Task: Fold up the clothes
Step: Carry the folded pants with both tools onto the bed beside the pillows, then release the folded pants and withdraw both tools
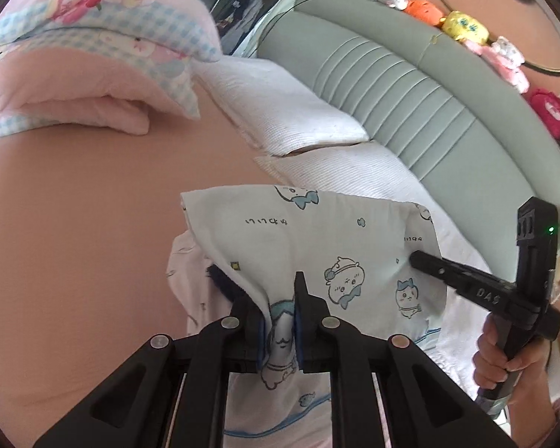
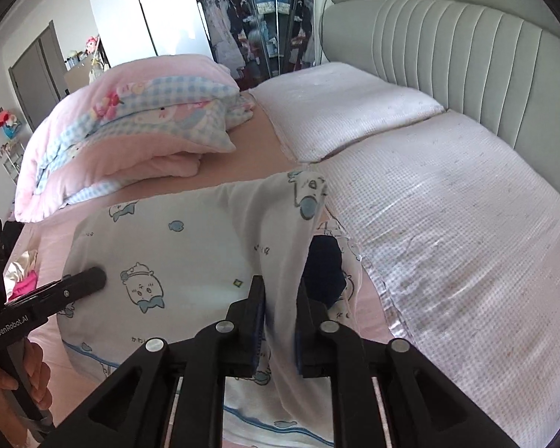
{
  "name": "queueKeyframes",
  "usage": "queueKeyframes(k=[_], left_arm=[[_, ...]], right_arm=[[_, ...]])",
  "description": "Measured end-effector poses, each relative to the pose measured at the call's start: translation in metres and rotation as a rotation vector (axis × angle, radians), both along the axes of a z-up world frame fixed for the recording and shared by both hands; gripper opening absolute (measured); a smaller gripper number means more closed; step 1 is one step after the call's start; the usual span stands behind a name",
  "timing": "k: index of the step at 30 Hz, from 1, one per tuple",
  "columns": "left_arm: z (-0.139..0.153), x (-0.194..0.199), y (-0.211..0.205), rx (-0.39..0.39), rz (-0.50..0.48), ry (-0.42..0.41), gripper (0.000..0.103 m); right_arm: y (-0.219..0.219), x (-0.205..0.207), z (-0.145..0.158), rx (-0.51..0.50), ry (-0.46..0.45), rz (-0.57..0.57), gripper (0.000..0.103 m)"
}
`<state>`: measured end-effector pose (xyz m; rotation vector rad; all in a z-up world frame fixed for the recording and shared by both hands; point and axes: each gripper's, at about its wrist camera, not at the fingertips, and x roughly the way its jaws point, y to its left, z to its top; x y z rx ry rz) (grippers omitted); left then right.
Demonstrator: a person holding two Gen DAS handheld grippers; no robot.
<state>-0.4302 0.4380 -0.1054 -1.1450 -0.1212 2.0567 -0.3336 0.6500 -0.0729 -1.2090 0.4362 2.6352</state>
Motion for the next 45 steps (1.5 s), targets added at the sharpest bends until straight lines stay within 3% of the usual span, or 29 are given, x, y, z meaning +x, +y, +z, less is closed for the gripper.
queueKeyframes(k=[2, 4, 6, 8, 12, 16, 20, 23, 30, 33, 37, 42, 45], left_arm=[[-0.020, -0.009, -0.007, 0.011, 0.038, -0.062, 0.025], [-0.026, -0.015, -0.018, 0.085, 0.074, -0.103, 0.054], [-0.024, -0.018, -0.023, 0.108, 0.056, -0.116, 0.059], [-0.010, -0.013, -0.028, 0.062, 0.075, -0.037, 0.059], [0.032, 0.005, -0.042, 0.019, 0.157, 0.238, 0.059], [0.038, 0.027, -0.011, -0.005, -0.017, 0.326, 0.059], [0.015, 0.031, 0.023, -0.071, -0.095, 0.290, 0.059], [-0.008, 0.016, 0.031, -0.131, -0.076, 0.240, 0.059], [-0.039, -0.005, 0.022, -0.104, -0.048, 0.133, 0.069], [-0.035, -0.006, 0.019, -0.085, -0.038, 0.101, 0.070], [-0.013, 0.010, -0.001, -0.048, -0.005, 0.163, 0.070], [0.007, 0.020, -0.035, -0.022, 0.069, 0.173, 0.070], [0.016, 0.021, -0.062, -0.020, 0.135, 0.161, 0.070]], right_arm=[[0.016, -0.007, -0.013, -0.042, -0.025, -0.016, 0.015], [0.034, -0.009, -0.017, -0.086, -0.009, -0.047, 0.015], [0.048, -0.008, -0.018, -0.117, 0.007, -0.080, 0.015], [0.054, -0.005, -0.014, -0.108, 0.020, -0.106, 0.015], [0.034, 0.001, 0.006, 0.026, 0.067, -0.106, 0.015], [-0.002, -0.004, 0.015, 0.103, 0.087, 0.005, 0.015], [-0.021, -0.022, -0.007, 0.134, -0.017, 0.082, 0.015], [-0.009, -0.026, -0.031, 0.112, -0.077, 0.047, 0.015], [0.009, -0.027, -0.056, 0.072, -0.083, 0.020, 0.013], [0.006, -0.029, -0.061, 0.089, -0.085, 0.007, 0.013], [-0.006, -0.016, -0.041, 0.091, -0.045, -0.004, 0.016], [-0.025, -0.002, -0.012, 0.086, 0.002, 0.004, 0.034], [-0.037, 0.004, -0.003, 0.061, 0.003, -0.010, 0.035]])
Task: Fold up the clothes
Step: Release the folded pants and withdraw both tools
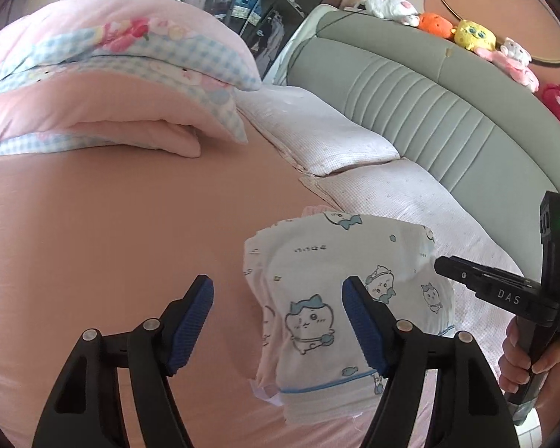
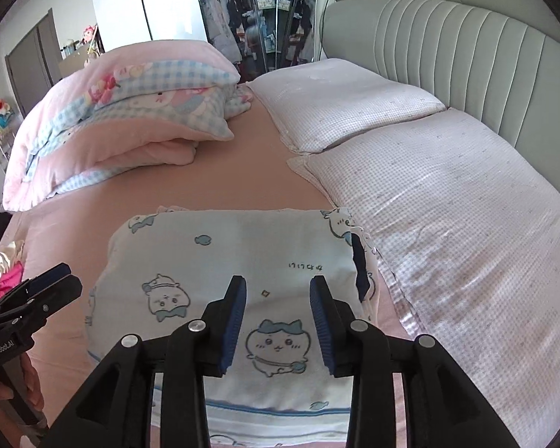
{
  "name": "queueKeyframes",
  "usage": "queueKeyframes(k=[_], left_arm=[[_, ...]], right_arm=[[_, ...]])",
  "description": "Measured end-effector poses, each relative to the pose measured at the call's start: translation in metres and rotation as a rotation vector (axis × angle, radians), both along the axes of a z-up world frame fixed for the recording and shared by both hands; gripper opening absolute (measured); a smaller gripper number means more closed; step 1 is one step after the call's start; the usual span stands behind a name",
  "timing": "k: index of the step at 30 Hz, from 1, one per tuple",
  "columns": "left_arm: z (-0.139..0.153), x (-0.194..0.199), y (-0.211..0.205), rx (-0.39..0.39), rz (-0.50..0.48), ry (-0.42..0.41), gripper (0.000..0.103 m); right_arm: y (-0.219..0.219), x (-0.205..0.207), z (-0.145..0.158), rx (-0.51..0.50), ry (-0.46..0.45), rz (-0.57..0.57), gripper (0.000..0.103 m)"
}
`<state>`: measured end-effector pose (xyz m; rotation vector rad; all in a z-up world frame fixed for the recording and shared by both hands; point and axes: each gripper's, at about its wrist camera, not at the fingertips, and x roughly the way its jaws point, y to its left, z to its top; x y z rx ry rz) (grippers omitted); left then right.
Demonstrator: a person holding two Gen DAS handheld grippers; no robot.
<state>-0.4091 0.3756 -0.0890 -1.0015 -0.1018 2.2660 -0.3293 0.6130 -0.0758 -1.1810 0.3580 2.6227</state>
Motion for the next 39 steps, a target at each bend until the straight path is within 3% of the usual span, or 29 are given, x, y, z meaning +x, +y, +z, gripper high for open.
queueKeyframes(k=[5, 7, 11, 19, 23, 28, 32, 39], left_arm=[[0.014, 0.008, -0.058, -0.010, 0.121, 0.009, 0.071], [0.018, 0.011, -0.084, -0.017, 0.171, 0.005, 0.078], [0.027, 0.018, -0.137, -0.040, 0.250, -0.002, 0.082], [0.049, 0.032, -0.230, -0.166, 0.389, 0.041, 0.088], [0.060, 0.047, -0.275, -0.179, 0.478, 0.050, 0.088], [0.085, 0.097, -0.316, -0.193, 0.620, 0.137, 0.088], [0.106, 0.158, -0.337, -0.223, 0.709, 0.226, 0.088], [0.116, 0.231, -0.354, -0.239, 0.690, 0.217, 0.088]], right_arm=[[-0.039, 0.009, 0.011, -0.010, 0.006, 0.054, 0.035], [-0.060, 0.012, 0.015, -0.015, 0.012, 0.088, 0.036], [-0.107, 0.017, 0.024, -0.031, 0.035, 0.149, 0.069], [-0.201, 0.012, 0.042, -0.009, 0.030, 0.206, 0.080], [-0.248, 0.014, 0.051, 0.025, 0.023, 0.235, 0.083], [-0.288, 0.046, 0.069, 0.069, 0.064, 0.222, 0.103], [-0.310, 0.081, 0.086, 0.036, 0.114, 0.235, 0.103], [-0.341, 0.157, 0.107, 0.037, 0.153, 0.215, 0.103]])
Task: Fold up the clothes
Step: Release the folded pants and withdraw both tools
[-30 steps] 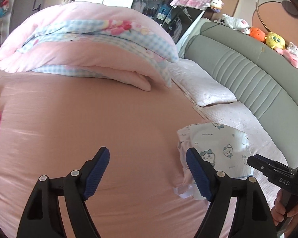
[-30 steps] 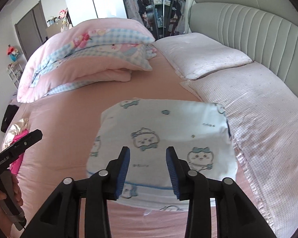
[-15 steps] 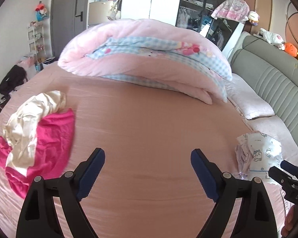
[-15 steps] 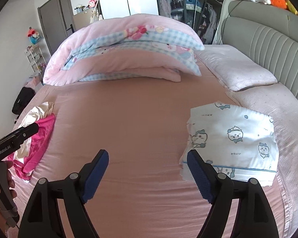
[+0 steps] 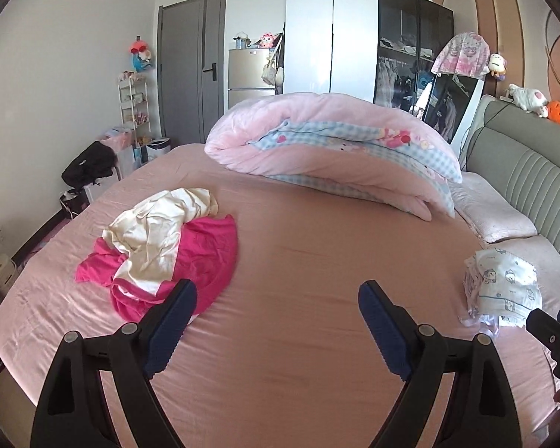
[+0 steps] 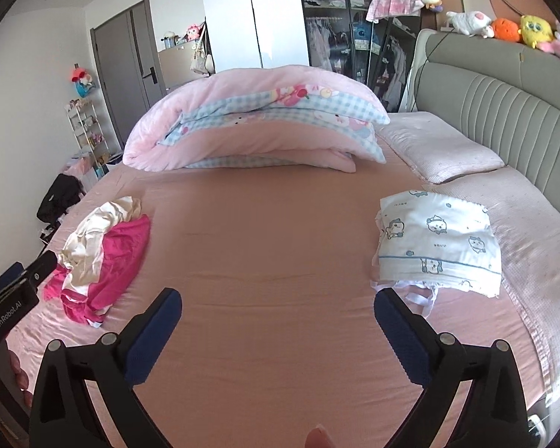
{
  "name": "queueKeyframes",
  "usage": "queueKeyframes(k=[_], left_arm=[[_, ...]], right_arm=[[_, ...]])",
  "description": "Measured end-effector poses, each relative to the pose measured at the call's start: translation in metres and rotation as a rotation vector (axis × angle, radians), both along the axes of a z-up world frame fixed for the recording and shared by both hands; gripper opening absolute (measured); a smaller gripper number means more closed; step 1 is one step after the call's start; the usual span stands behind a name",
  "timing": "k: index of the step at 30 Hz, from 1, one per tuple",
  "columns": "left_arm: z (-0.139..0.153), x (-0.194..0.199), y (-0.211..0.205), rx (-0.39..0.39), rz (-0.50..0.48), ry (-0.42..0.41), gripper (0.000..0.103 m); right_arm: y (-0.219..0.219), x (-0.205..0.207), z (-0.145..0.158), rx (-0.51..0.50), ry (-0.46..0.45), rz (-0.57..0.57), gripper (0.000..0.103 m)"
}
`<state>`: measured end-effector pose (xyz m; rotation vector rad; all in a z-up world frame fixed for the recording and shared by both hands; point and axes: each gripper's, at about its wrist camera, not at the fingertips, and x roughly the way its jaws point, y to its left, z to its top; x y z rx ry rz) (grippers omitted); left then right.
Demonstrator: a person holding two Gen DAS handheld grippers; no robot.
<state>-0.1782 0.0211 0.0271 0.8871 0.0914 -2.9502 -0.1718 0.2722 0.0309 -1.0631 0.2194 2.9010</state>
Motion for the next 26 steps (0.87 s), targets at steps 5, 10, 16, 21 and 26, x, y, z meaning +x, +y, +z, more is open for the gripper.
queueKeyframes(k=[5, 10, 16, 21, 26], left_arm=[[0.014, 0.036, -0.006, -0.027, 0.014, 0.043, 0.088], [0.016, 0.053, -0.014, -0.017, 0.025, 0.013, 0.088], [0.006, 0.071, -0.012, -0.020, 0.035, -0.022, 0.088], [-0.004, 0.083, -0.011, -0.023, 0.020, -0.058, 0.088], [-0.009, 0.086, -0.015, 0.009, 0.037, -0.079, 0.088]], right_arm=[[-0.011, 0.050, 0.000, -0.014, -0.003, -0.041, 0.103], [-0.018, 0.086, -0.008, 0.029, -0.041, -0.035, 0.103], [-0.024, 0.105, -0.004, 0.040, -0.048, -0.021, 0.103], [-0.026, 0.113, 0.001, 0.052, -0.035, -0.032, 0.103], [-0.023, 0.110, -0.006, 0.048, -0.061, -0.038, 0.103]])
